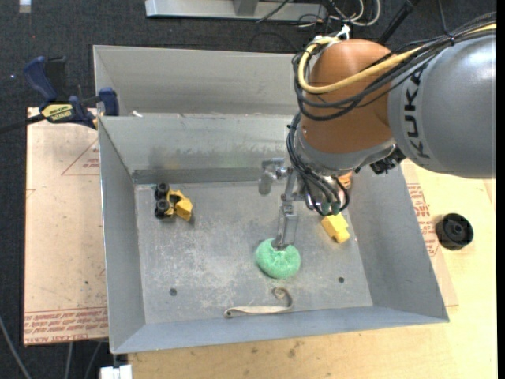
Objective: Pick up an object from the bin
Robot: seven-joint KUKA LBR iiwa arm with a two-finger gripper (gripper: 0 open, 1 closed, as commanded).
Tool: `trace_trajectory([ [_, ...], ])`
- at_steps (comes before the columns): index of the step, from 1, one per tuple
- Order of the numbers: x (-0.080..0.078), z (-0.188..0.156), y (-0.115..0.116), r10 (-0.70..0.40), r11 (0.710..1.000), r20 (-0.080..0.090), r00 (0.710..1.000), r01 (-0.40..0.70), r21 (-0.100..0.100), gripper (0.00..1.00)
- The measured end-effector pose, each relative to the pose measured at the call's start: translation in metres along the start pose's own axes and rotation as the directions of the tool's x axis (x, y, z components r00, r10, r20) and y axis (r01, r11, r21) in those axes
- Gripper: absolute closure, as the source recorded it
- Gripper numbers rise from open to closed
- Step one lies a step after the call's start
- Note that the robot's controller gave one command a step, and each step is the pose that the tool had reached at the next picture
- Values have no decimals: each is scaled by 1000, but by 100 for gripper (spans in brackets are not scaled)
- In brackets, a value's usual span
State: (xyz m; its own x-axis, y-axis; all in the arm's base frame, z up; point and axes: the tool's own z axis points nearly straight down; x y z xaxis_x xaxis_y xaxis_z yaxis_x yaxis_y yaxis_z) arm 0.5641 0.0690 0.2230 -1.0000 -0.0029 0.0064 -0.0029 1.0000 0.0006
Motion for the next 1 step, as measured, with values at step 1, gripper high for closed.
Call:
trace_trajectory([
  [1, -1, -5, 0, 2, 1000, 8, 1000, -2, -1, 0],
])
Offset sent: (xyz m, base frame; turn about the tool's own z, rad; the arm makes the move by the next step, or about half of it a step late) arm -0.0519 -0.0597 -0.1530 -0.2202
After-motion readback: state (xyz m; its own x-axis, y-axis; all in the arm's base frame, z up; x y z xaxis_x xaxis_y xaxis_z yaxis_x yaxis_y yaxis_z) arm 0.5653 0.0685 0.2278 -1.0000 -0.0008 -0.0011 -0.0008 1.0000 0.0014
